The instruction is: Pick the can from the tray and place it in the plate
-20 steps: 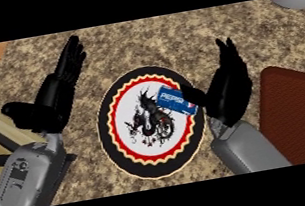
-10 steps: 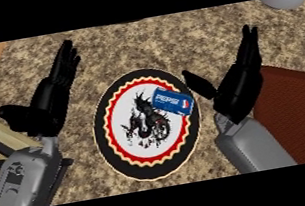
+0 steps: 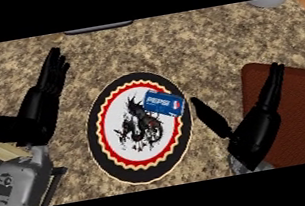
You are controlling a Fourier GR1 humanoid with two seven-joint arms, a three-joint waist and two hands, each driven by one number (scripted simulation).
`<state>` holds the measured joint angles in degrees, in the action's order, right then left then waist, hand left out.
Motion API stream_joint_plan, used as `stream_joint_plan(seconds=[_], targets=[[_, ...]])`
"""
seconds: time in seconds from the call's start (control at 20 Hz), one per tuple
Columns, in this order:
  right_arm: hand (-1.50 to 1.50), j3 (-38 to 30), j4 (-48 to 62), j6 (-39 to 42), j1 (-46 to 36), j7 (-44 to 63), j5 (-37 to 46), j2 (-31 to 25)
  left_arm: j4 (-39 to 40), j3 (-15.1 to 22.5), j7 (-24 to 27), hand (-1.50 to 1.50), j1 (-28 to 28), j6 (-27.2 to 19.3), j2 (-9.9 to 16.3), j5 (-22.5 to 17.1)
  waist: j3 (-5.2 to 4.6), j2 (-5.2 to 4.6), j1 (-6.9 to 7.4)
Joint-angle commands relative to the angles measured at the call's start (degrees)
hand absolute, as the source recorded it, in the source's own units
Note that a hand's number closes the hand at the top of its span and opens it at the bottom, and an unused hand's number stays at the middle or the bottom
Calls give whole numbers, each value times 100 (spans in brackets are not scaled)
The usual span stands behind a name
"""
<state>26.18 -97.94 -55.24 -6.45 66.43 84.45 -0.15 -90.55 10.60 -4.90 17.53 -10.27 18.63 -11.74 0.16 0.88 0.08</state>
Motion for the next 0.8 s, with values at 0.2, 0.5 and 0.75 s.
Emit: stream_joint_plan(seconds=[0.2, 0.5, 0.75], targets=[[-150, 1209, -1091, -944, 2015, 877, 787, 15, -46, -505, 64, 0, -311, 195, 693, 100, -19, -3, -168], [-150, 2219, -1765, -1349, 3667, 567, 1459, 15, -167, -513, -21, 0, -390, 148, 563, 81, -22, -17, -259], [-150, 2506, -2080, -1593, 4841, 232, 2155, 13, -382, -635, -179, 0, -462, 161, 604, 19, -24, -26, -237]])
